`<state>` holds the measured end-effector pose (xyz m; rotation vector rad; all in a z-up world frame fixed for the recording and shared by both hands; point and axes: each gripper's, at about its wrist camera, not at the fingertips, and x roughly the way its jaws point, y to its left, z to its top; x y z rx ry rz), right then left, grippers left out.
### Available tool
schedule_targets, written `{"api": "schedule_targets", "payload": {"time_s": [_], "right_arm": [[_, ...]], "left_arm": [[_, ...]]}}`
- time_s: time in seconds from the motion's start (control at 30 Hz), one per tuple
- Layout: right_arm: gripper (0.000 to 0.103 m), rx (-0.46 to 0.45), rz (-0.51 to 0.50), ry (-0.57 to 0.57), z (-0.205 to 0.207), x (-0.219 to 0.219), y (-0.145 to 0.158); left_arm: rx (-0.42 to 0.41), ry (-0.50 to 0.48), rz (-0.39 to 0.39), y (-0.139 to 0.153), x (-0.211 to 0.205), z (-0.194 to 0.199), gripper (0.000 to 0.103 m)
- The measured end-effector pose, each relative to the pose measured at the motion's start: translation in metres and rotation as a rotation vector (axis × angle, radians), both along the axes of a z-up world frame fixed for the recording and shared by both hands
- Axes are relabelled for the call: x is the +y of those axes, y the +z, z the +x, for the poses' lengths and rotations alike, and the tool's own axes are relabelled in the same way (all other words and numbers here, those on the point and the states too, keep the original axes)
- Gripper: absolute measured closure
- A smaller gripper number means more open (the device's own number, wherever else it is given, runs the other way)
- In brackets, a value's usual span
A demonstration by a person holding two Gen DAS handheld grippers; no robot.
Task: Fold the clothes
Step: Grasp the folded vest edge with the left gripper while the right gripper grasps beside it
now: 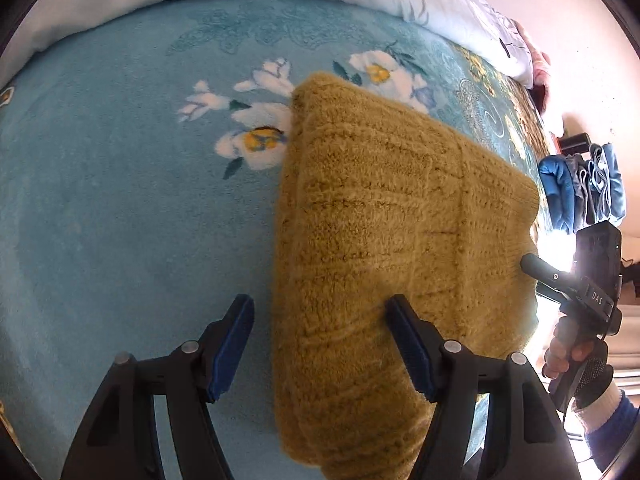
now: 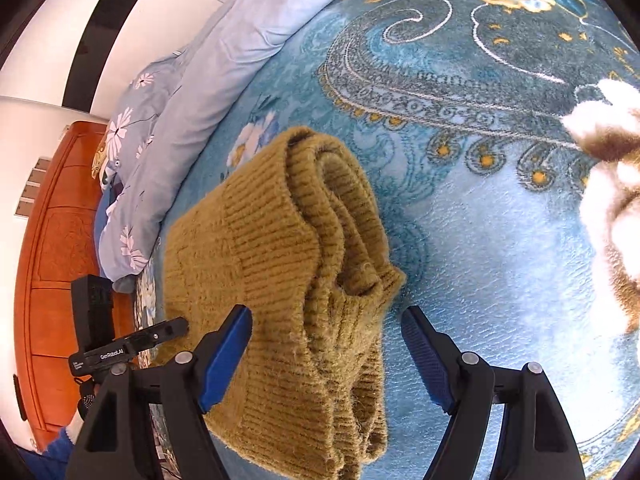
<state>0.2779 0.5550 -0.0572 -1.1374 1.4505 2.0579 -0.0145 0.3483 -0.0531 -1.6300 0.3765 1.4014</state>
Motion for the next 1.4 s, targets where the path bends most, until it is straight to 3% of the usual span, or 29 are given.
{"api": "schedule_targets", "payload": {"time_s": [0.23, 0.37, 0.6, 0.7, 0.8, 1.17, 1.4], "right_arm": [[0.021, 0.037, 0.005, -0.024, -0.008, -0.003, -0.003], [0.024, 0.025, 0.01, -0.011, -0.012, -0.002, -0.003], [0.052, 0.018, -0.017, 0.011, -0.012, 0.004, -0.003], [0.059, 0.024, -0.024, 0.044, -0.016, 0.008, 0.0], [0.062, 0.036, -0.032, 0.085, -0.019, 0.014, 0.005], [0.065, 0.042, 0.054, 0.434, -0.053, 0.046, 0.046], [0.065, -0.019, 0.085, 0.649, -0.074, 0.059, 0.037]], "left_arm": [[-0.093, -0.021, 0.057, -0.01, 0.006, -0.006, 0.032], [-0.105, -0.042, 0.07, -0.01, 0.007, -0.002, 0.034], [-0.107, 0.02, 0.097, -0.006, -0.003, 0.006, 0.05], [-0.087, 0.045, 0.116, -0.004, -0.004, 0.01, 0.063], [-0.08, 0.077, 0.142, 0.001, -0.008, 0.015, 0.068], [-0.049, 0.318, 0.226, 0.034, -0.033, 0.062, 0.072], [-0.037, 0.491, 0.177, 0.021, -0.043, 0.094, 0.072]]}}
